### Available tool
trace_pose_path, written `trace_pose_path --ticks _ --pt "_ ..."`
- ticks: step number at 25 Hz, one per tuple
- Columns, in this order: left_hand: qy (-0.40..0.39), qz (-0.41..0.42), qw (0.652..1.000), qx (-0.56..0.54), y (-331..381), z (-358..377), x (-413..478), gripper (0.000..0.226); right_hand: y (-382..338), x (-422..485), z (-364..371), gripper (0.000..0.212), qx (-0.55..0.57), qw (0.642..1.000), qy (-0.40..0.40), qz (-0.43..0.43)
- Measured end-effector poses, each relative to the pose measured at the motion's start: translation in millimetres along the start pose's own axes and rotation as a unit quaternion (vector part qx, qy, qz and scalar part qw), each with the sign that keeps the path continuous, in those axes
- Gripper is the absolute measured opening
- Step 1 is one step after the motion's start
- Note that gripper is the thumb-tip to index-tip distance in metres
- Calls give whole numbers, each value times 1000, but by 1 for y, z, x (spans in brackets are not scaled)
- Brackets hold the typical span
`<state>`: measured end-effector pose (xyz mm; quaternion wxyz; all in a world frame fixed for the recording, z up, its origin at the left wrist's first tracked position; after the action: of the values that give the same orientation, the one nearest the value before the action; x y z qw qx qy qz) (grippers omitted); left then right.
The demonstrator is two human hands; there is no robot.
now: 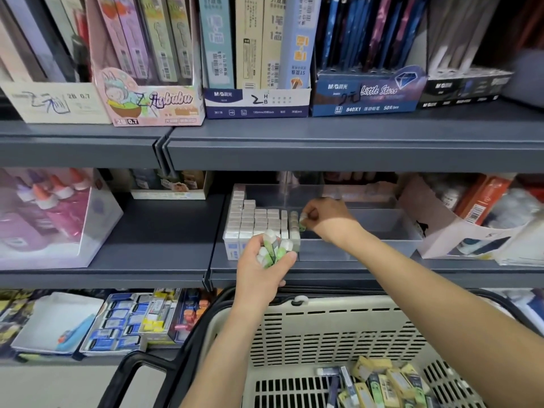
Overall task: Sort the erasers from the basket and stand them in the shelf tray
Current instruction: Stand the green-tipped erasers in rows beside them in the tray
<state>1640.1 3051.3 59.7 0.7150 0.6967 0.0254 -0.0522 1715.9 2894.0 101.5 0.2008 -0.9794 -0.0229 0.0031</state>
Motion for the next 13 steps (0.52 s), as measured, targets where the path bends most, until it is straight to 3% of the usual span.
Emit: trace_pose_path --ticks 13 --pt "1 2 1000 -6 0 0 -1 22 -1 -22 -15 17 -7 990 -128 -53"
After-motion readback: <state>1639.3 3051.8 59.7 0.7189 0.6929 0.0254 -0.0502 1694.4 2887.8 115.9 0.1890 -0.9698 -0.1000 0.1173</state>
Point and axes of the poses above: each hand's wrist, its own x-axis towards the middle knuckle, its own z-axis out of the palm, y = z × x, the point moved 2 cm from there along x, towards the middle knuckle, and after that the axes turned 4 degrees about -z, right-handed, at the moved point
